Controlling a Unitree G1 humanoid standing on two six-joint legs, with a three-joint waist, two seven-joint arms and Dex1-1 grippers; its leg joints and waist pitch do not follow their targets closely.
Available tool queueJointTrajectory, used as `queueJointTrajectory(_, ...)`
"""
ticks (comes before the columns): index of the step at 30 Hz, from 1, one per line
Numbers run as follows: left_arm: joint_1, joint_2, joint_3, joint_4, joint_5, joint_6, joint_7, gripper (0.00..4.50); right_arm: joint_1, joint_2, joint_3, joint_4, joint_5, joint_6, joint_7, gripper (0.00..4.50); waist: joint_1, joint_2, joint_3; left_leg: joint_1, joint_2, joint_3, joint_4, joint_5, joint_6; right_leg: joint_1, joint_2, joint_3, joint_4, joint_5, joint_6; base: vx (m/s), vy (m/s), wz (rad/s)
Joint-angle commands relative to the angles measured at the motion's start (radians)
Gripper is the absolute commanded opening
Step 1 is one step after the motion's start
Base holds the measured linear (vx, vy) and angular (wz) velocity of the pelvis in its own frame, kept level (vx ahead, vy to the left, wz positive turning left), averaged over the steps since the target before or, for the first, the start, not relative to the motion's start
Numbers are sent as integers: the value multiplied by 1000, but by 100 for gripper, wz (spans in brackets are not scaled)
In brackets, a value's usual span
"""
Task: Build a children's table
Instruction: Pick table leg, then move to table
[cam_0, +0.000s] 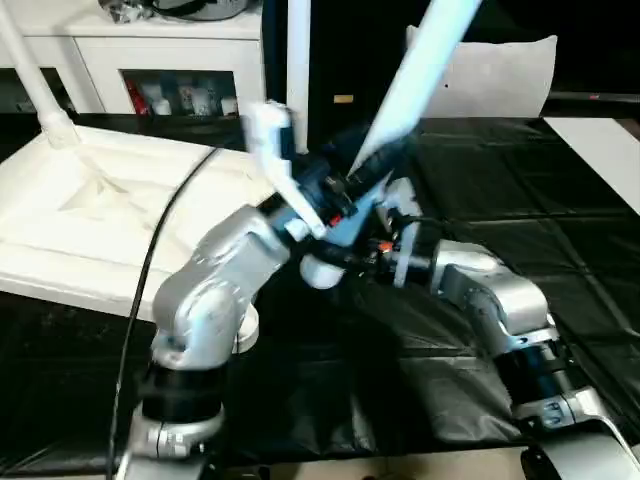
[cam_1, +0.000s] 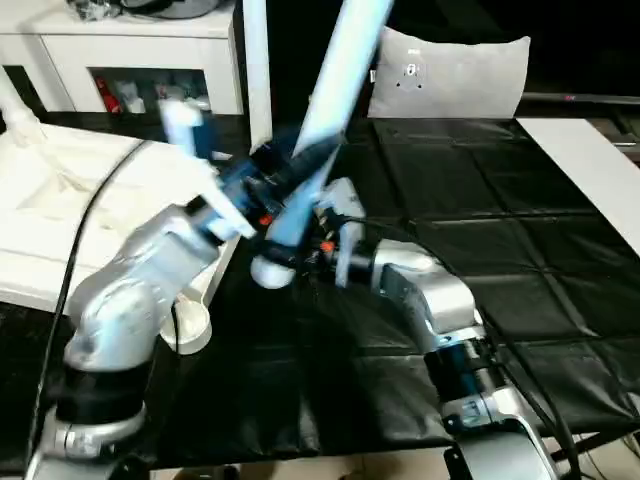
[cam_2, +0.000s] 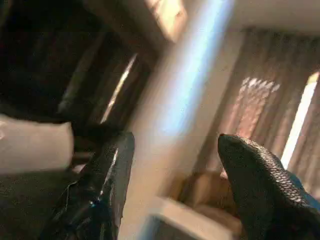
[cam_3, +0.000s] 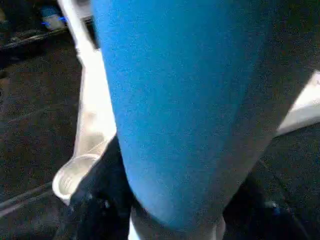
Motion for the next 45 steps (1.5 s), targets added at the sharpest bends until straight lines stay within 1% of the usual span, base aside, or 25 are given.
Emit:
queueJointTrajectory(1,17,20,48,-14,-3,16,32,301,31,-3,-37,-45,9,11,-27,191,-3,-7,-71,16,40,-8,-69,-154,1,52,-60,30,-74,-144,-199,0,0,0)
queueJointTrajectory(6,73,94,109,-7,110,17,125,301,98,18,-114,-132,26,-7,-138,191,-12,-2,-66,18,39,-12,-75,-185,-19,46,-58,31,-81,-219,-141,0,0,0)
queueJointTrajectory(9,121,139,100,-1,236,-20,209,301,130,12,-135,-181,3,13,-210,191,-14,4,-63,20,40,-16,-81,-207,-29,41,-54,31,-87,-238,-114,0,0,0)
queueJointTrajectory(13,232,166,64,3,379,-121,262,301,190,53,-176,-249,-86,-51,-389,191,-16,8,-61,19,40,-15,-85,-226,-49,34,-55,33,-91,-246,-99,0,0,0)
queueJointTrajectory(15,257,192,43,14,454,-122,316,301,204,64,-186,-276,-102,-12,-446,191,-15,17,-63,24,40,-17,-86,-237,-54,32,-51,33,-87,-227,-103,0,0,0)
queueJointTrajectory(16,270,211,35,25,484,-97,347,301,214,62,-185,-295,-114,20,-467,191,-16,15,-63,24,39,-18,-86,-250,-57,33,-51,33,-87,-224,-102,0,0,0)
queueJointTrajectory(19,310,238,57,48,494,-78,358,301,248,75,-200,-331,-142,104,-562,191,-17,14,-59,23,34,-18,-89,-262,-69,32,-49,34,-89,-233,-90,0,0,0)
queueJointTrajectory(21,321,241,64,53,496,-73,360,301,262,83,-210,-338,-133,98,-576,191,-18,13,-60,23,33,-17,-89,-270,-67,32,-51,35,-90,-248,-87,0,0,0)
queueJointTrajectory(25,364,225,80,42,519,-133,356,301,316,43,-120,-340,-277,-81,-589,191,-20,16,-60,22,37,-18,-91,-283,-70,31,-55,35,-95,-241,-88,0,0,0)
queueJointTrajectory(29,381,214,59,37,524,-121,384,301,328,64,-119,-380,-210,-17,-564,191,-31,13,-56,21,36,-20,-94,-308,-53,31,-52,35,-94,-251,-97,0,0,0)
queueJointTrajectory(31,383,209,54,36,523,-123,384,301,330,74,-121,-385,-197,-17,-559,191,-29,9,-58,14,31,-12,-87,-290,-10,36,-72,46,-101,-280,-102,0,0,0)
queueJointTrajectory(32,386,203,48,33,527,-125,384,301,333,86,-123,-395,-177,-10,-554,191,-23,4,-59,4,25,-7,-76,-254,38,45,-97,62,-112,-304,-113,0,0,0)
queueJointTrajectory(33,386,203,46,33,528,-125,383,301,333,88,-124,-396,-174,-9,-553,191,-11,-2,-62,-10,19,-11,-46,-202,97,61,-142,90,-130,-331,-118,0,0,0)
queueJointTrajectory(34,388,199,43,33,535,-129,379,301,337,94,-122,-398,-171,-13,-553,191,5,-7,-63,-24,26,-33,0,-150,144,75,-212,130,-154,-389,-124,-5,65,0)
queueJointTrajectory(35,388,198,43,34,537,-131,378,301,339,97,-119,-397,-172,-18,-554,191,15,-5,-63,-34,29,-45,30,-134,157,78,-245,154,-166,-423,-129,-5,65,0)
queueJointTrajectory(36,388,194,44,35,541,-134,375,301,342,99,-112,-394,-180,-31,-554,191,24,1,-63,-58,44,-77,63,-128,158,82,-277,178,-170,-438,-162,-1,112,-2)
queueJointTrajectory(37,388,192,45,35,542,-135,374,301,344,101,-108,-391,-187,-37,-555,191,27,9,-64,-58,49,-87,60,-120,156,78,-270,169,-167,-428,-181,2,179,-1)
queueJointTrajectory(38,388,192,44,36,541,-135,376,301,345,101,-108,-388,-190,-40,-556,191,20,21,-64,-39,46,-84,10,-109,184,60,-202,123,-149,-393,-195,2,179,-1)
queueJointTrajectory(39,388,193,44,36,541,-136,377,301,345,102,-108,-388,-190,-40,-556,191,1,33,-70,17,29,-49,-49,-104,251,26,-90,54,-106,-323,-176,-2,218,7)
queueJointTrajectory(40,386,193,45,37,540,-135,378,301,344,103,-111,-386,-186,-39,-556,191,-41,56,-74,71,14,-55,-80,-42,360,-24,7,-29,-22,-233,-131,-16,239,13)
queueJointTrajectory(41,384,194,45,39,539,-135,379,301,340,102,-116,-382,-183,-38,-558,191,-52,65,-75,80,17,-52,-97,1,397,-41,31,-65,45,-201,-94,-16,239,13)
queueJointTrajectory(42,382,195,45,41,539,-135,380,301,336,99,-120,-377,-182,-37,-559,191,-56,61,-66,55,37,-57,-120,46,453,-47,25,-92,124,-174,-7,-37,214,6)
queueJointTrajectory(43,382,195,44,42,539,-135,380,301,334,97,-122,-375,-183,-35,-559,191,-52,47,-60,47,61,-54,-123,16,466,-49,-1,-94,130,-156,41,-68,163,-5)
queueJointTrajectory(44,380,194,44,43,540,-135,381,301,332,95,-123,-373,-184,-34,-560,191,-54,35,-58,47,63,-53,-126,-22,453,-40,-17,-85,118,-145,45,-68,163,-5)
queueJointTrajectory(45,380,193,44,44,542,-135,381,301,330,96,-126,-372,-182,-32,-563,191,-52,0,-61,35,39,-40,-123,-163,338,-5,-75,-37,40,-139,53,-92,139,-15)
